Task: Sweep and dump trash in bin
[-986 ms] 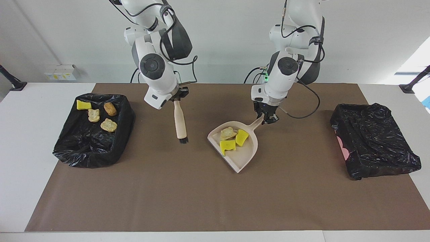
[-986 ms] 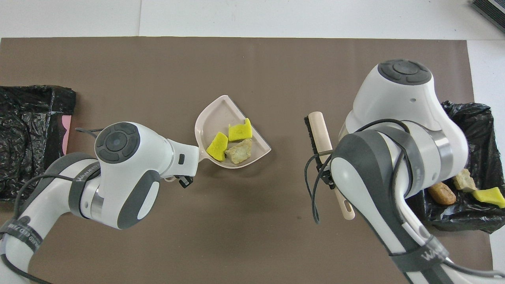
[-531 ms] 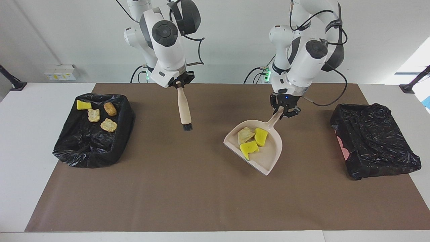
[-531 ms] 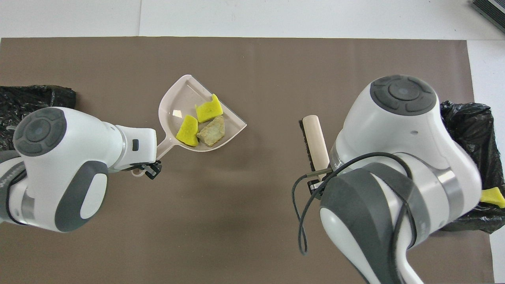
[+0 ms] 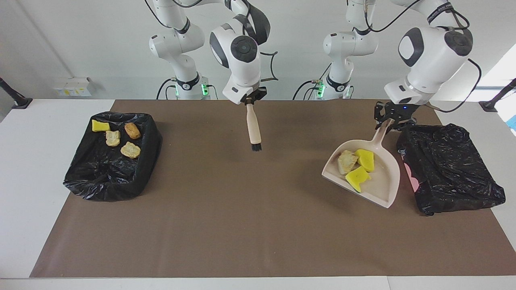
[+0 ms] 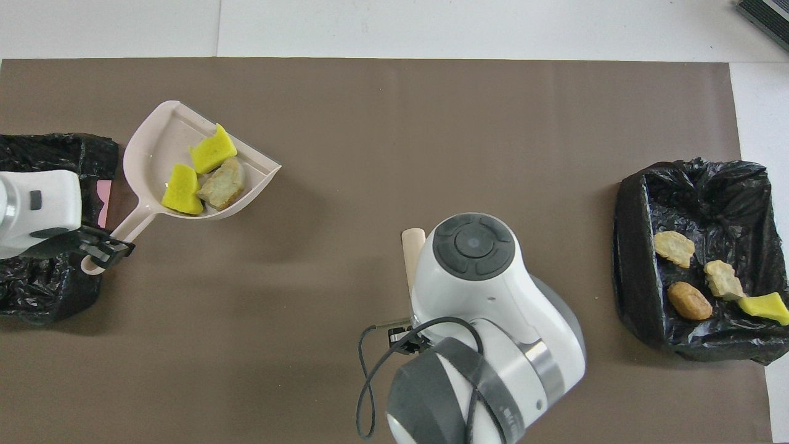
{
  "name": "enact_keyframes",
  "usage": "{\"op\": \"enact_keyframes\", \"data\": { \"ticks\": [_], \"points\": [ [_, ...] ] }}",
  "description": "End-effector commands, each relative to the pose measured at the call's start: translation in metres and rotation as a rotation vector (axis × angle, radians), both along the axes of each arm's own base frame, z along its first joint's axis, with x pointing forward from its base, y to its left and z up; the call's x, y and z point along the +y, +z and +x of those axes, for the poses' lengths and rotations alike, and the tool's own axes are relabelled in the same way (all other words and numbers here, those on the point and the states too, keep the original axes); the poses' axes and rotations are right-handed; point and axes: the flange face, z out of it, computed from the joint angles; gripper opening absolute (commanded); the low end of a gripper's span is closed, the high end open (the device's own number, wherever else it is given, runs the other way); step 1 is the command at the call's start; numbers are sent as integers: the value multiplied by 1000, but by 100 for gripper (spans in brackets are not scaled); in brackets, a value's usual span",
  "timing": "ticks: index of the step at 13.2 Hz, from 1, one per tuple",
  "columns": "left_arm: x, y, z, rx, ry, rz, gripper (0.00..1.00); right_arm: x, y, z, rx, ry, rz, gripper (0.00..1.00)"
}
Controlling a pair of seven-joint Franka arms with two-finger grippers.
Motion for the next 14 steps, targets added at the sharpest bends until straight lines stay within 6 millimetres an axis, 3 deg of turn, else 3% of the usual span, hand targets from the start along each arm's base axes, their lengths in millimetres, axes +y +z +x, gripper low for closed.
{"op": "enact_keyframes", "data": {
  "ticks": [1,5,6,9,11,14],
  "points": [
    [65,9,-8,-7,-25,-7,0,30,-31,-35,-7,-29,-7,0],
    [179,15,-34,-53,-35,-3,0,90,-93,-94,-25,-73,-67,0],
    [202,19,-40,-71,-63,16,0,96,-105,-104,-53,-105,-59,0],
    [250,36,-45,-78,-162,181,0,102,-111,-112,-52,-131,-13,0],
    [296,33,-45,-86,-216,239,0,102,-111,-112,-49,-127,-10,0],
    [323,45,-39,-55,-322,418,0,101,-112,-113,-47,-77,2,0]
  ]
}}
